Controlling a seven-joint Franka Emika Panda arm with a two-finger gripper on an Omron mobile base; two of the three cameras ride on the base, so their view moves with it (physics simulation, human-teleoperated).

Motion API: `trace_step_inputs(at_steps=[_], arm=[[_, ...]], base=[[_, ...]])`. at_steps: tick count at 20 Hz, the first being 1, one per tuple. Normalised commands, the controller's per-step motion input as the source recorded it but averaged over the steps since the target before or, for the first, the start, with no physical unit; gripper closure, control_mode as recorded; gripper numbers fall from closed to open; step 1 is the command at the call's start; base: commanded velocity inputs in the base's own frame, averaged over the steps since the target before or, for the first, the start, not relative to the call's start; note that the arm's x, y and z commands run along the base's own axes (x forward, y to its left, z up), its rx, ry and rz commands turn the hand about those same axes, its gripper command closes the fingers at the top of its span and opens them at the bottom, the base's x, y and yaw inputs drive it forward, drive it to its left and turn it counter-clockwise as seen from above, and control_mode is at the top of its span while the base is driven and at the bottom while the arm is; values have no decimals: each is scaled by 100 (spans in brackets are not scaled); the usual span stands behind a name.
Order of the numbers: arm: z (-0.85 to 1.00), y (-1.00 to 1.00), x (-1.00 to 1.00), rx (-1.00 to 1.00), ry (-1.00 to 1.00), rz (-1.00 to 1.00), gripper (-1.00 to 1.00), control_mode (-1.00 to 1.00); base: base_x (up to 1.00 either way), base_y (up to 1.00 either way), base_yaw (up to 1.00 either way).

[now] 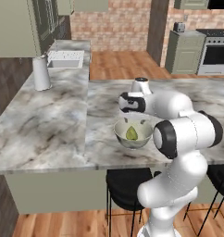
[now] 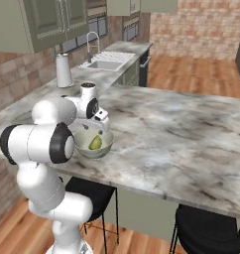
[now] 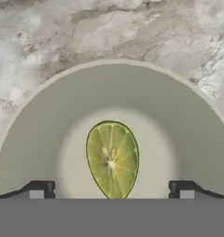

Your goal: There is a bowl on the dining counter. Grab a lemon wedge from the fridge and place it in the bowl. Then get the liquor bottle and glass cup from the cabinet and place them next to the bowl.

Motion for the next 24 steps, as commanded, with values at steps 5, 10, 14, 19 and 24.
trace_step_inputs(at_steps=[5,10,14,19,24], arm=[[100,-10,-51,1,-22,-9,-100,-100],[100,-2,-73,0,-27,-2,-100,-100],[100,-4,-79,0,-19,0,-100,-100],[100,-10,-80,0,-17,0,-100,-100],[76,-13,-64,0,-14,0,-100,-100]], base=[[0,0,0],[0,0,0],[0,0,0],[0,0,0],[0,0,0]])
